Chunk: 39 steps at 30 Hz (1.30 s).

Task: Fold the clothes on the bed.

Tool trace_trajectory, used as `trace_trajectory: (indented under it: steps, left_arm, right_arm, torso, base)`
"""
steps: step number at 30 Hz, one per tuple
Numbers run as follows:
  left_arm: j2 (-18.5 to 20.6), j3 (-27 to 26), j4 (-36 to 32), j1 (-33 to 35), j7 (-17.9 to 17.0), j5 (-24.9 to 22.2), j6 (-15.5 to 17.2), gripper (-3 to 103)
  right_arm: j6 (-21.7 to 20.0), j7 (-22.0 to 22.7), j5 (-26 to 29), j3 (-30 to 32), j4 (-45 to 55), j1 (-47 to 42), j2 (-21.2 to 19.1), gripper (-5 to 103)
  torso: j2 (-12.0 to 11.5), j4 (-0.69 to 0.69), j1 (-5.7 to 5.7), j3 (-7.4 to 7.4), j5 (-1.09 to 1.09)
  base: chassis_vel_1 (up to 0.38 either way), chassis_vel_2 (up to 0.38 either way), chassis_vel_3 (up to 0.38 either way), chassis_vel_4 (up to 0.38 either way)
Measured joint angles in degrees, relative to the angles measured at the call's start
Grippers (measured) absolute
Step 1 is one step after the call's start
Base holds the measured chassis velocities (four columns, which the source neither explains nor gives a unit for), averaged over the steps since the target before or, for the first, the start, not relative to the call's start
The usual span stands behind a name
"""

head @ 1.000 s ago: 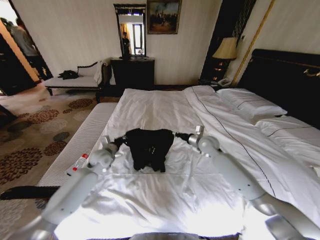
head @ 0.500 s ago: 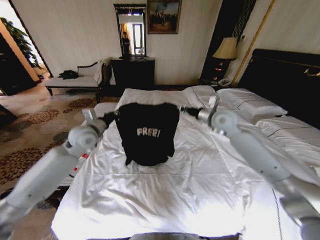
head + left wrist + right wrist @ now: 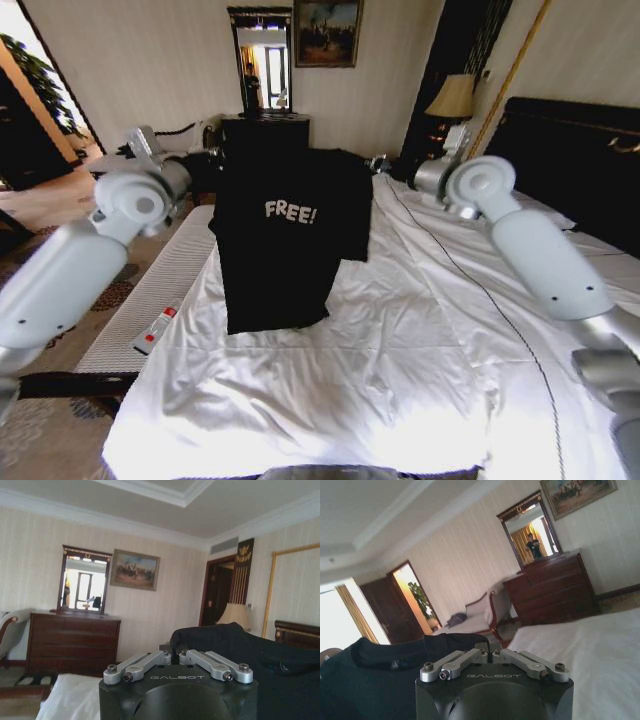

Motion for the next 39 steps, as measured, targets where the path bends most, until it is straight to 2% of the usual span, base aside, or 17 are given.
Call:
trace_trajectory:
  steps: [6, 12, 15, 20, 22, 23, 25, 26, 27, 30, 34, 35, 37, 38, 39]
  left_arm:
    - [0.7, 1.0, 0.0, -5.6, -0.5, -3.6, 0.8, 2]
    - [1.2, 3.6, -0.3, -10.8, -0.8, -6.1, 1.2, 2]
    - [2.1, 3.6, -1.5, -11.0, -0.9, -6.7, 1.2, 2]
    - [4.9, 0.6, -5.7, -8.5, -1.0, -7.7, 1.3, 2]
    - [8.4, -4.0, -9.4, -3.9, -1.1, -8.5, 1.5, 2]
    - [11.4, -7.6, -12.0, 0.6, -1.0, -9.1, 1.5, 2]
    - [12.8, -9.1, -13.0, 2.7, -0.8, -9.3, 1.4, 2]
    - [16.4, -12.7, -15.8, 7.9, -0.5, -9.7, 0.8, 2]
    - [16.4, -12.7, -15.8, 7.9, -0.5, -9.7, 0.8, 2]
    - [20.2, -14.9, -19.6, 10.7, -0.3, -10.8, 0.1, 2]
    - [22.7, -15.7, -22.8, 10.8, -0.4, -12.2, 0.1, 2]
    - [25.6, -19.9, -25.4, 13.3, -0.4, -14.1, 0.2, 2]
    - [29.1, -24.9, -27.7, 16.5, 0.1, -16.9, 0.1, 2]
    - [29.1, -24.9, -27.7, 16.5, 0.1, -16.9, 0.1, 2]
    - [31.1, -26.9, -28.7, 17.3, 0.4, -19.0, -0.1, 2]
  right_arm:
    - [-0.2, 1.3, 3.9, -0.4, -0.1, 5.1, -0.6, 0]
    - [-0.4, 2.3, 7.5, 0.4, 0.8, 7.7, -2.9, 0]
    - [-0.4, 2.6, 8.6, 0.6, 1.2, 8.1, -3.7, 0]
    - [-0.5, 3.9, 11.0, 1.6, 3.7, 7.8, -5.5, 0]
    - [-0.6, 5.2, 12.3, 1.8, 6.8, 6.8, -7.0, 0]
    - [-0.6, 6.4, 13.8, 2.2, 9.1, 6.2, -7.6, 0]
    - [-0.6, 6.9, 14.4, 2.5, 10.0, 5.9, -7.8, 0]
    - [-0.6, 8.3, 16.3, 3.8, 12.9, 4.7, -8.7, 0]
    - [-0.6, 8.3, 16.3, 3.8, 12.9, 4.7, -8.7, 0]
    - [-0.8, 9.7, 20.2, 9.3, 18.4, 0.1, -12.5, 0]
    - [-1.1, 10.1, 23.7, 15.2, 22.5, -4.9, -16.4, 0]
    - [-1.2, 10.6, 26.4, 18.0, 25.2, -6.8, -19.1, 0]
    - [-1.2, 11.3, 29.2, 19.6, 27.8, -7.2, -21.8, 0]
    - [-1.2, 11.3, 29.2, 19.6, 27.8, -7.2, -21.8, 0]
    - [-1.3, 12.4, 31.0, 20.1, 29.4, -6.7, -23.1, 0]
  torso:
    - [0.0, 0.02, 0.00, 0.00, -0.03]
    - [0.0, -0.03, -0.01, -0.01, 0.01]
    - [0.0, -0.02, -0.01, -0.01, 0.01]
    - [0.0, 0.00, 0.00, -0.01, -0.02]
    - [0.0, -0.02, -0.01, -0.01, 0.01]
    - [0.0, -0.01, -0.02, -0.01, 0.00]
    - [0.0, -0.01, -0.02, -0.02, -0.03]
    - [0.0, 0.05, -0.02, -0.01, -0.04]
    - [0.0, 0.05, -0.02, -0.01, -0.04]
    - [0.0, 0.05, -0.02, -0.02, -0.06]
    - [0.0, -0.05, -0.02, -0.02, 0.02]
    - [0.0, -0.09, -0.02, -0.01, 0.03]
    - [0.0, -0.03, -0.02, -0.02, 0.06]
    - [0.0, -0.03, -0.02, -0.02, 0.06]
    - [0.0, -0.01, -0.02, -0.02, 0.05]
  base:
    - [0.000, 0.000, 0.000, 0.000]
    - [0.000, 0.000, 0.000, 0.000]
    - [0.000, 0.000, 0.000, 0.000]
    - [0.000, 0.000, 0.000, 0.000]
    - [0.000, 0.000, 0.000, 0.000]
    - [0.000, 0.000, 0.000, 0.000]
    - [0.000, 0.000, 0.000, 0.000]
    - [0.000, 0.000, 0.000, 0.000]
    - [0.000, 0.000, 0.000, 0.000]
    - [0.000, 0.000, 0.000, 0.000]
    - [0.000, 0.000, 0.000, 0.000]
    - [0.000, 0.000, 0.000, 0.000]
    - [0.000, 0.000, 0.000, 0.000]
    - [0.000, 0.000, 0.000, 0.000]
    - [0.000, 0.000, 0.000, 0.000]
